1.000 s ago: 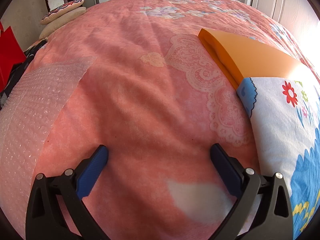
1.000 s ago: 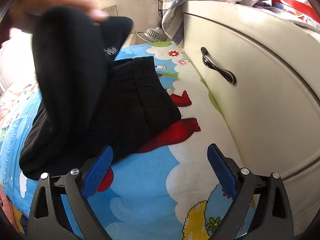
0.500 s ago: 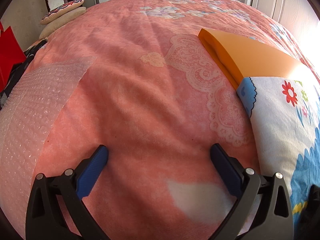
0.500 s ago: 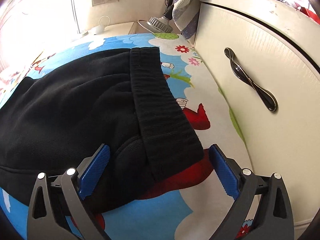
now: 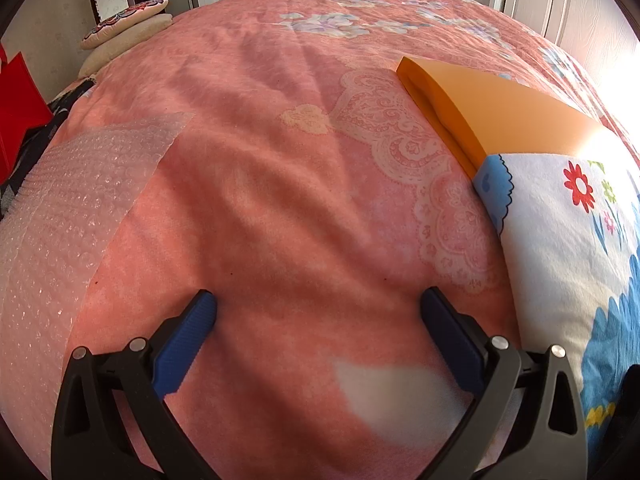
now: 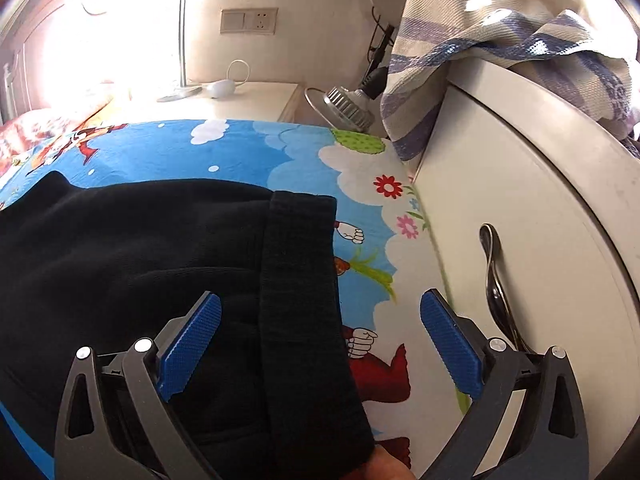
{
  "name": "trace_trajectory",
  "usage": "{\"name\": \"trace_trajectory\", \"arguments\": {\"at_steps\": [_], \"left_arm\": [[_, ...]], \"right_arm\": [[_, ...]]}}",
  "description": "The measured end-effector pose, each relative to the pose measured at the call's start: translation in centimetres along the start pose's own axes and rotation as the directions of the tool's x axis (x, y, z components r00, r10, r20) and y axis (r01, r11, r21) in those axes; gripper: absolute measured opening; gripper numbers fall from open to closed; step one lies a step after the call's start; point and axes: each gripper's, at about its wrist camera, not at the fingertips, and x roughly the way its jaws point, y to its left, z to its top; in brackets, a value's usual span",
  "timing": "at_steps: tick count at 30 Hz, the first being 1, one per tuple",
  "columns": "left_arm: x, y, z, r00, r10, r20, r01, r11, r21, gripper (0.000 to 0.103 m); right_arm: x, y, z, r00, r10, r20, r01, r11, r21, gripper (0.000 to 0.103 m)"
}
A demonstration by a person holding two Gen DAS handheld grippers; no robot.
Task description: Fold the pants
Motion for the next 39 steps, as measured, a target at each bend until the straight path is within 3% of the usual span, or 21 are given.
{"name": "trace_trajectory", "arguments": {"at_steps": [2, 5, 7, 9, 15, 19, 23, 26, 28, 32, 36, 39], "left_arm": [[0.0, 0.0, 0.0, 1.000, 0.000, 0.000, 0.000, 1.000, 0.000, 0.102], [0.0, 0.0, 0.0, 1.000, 0.000, 0.000, 0.000, 1.000, 0.000, 0.102], [0.0, 0.0, 0.0, 1.000, 0.000, 0.000, 0.000, 1.000, 0.000, 0.102], [0.0, 0.0, 0.0, 1.000, 0.000, 0.000, 0.000, 1.000, 0.000, 0.102], [-0.1, 0.0, 0.0, 1.000, 0.000, 0.000, 0.000, 1.000, 0.000, 0.102], [-0.1, 0.0, 0.0, 1.000, 0.000, 0.000, 0.000, 1.000, 0.000, 0.102], [-0.1, 0.0, 0.0, 1.000, 0.000, 0.000, 0.000, 1.000, 0.000, 0.102], [-0.1, 0.0, 0.0, 1.000, 0.000, 0.000, 0.000, 1.000, 0.000, 0.102], [-0.1, 0.0, 0.0, 1.000, 0.000, 0.000, 0.000, 1.000, 0.000, 0.102], [-0.1, 0.0, 0.0, 1.000, 0.000, 0.000, 0.000, 1.000, 0.000, 0.102], [0.0, 0.0, 0.1, 1.000, 0.000, 0.000, 0.000, 1.000, -0.001, 0.102], [0.1, 0.1, 0.0, 1.000, -0.001, 0.000, 0.001, 1.000, -0.001, 0.102]], "right_arm": [[0.3, -0.1, 0.3, 1.000, -0.010, 0.015, 0.010, 1.000, -0.023, 0.096], [0.8, -0.8, 1.0, 0.997, 0.078, 0.012, -0.078, 0.997, -0.001, 0.096], [-0.4, -0.4, 1.5, 0.996, 0.069, 0.052, -0.068, 0.998, -0.020, 0.096], [-2.1, 0.2, 2.9, 0.989, 0.124, 0.081, -0.120, 0.992, -0.043, 0.096], [-7.3, -2.4, 12.8, 0.942, 0.234, 0.243, -0.264, 0.959, 0.102, 0.096], [-7.5, -4.5, 19.8, 0.923, 0.269, 0.277, -0.325, 0.928, 0.184, 0.097], [-4.4, -6.6, 25.4, 0.941, 0.234, 0.244, -0.301, 0.907, 0.294, 0.097], [0.3, -8.1, 28.3, 0.969, 0.157, 0.191, -0.222, 0.892, 0.394, 0.097], [4.2, -8.1, 29.4, 0.984, 0.064, 0.167, -0.129, 0.901, 0.415, 0.097], [11.5, -5.3, 27.5, 0.992, -0.106, 0.063, 0.080, 0.945, 0.318, 0.097], [12.2, -1.0, 21.0, 0.998, -0.057, 0.010, 0.055, 0.987, 0.153, 0.098], [11.5, 1.8, 16.8, 1.000, 0.023, -0.015, -0.021, 0.994, 0.104, 0.098]]}}
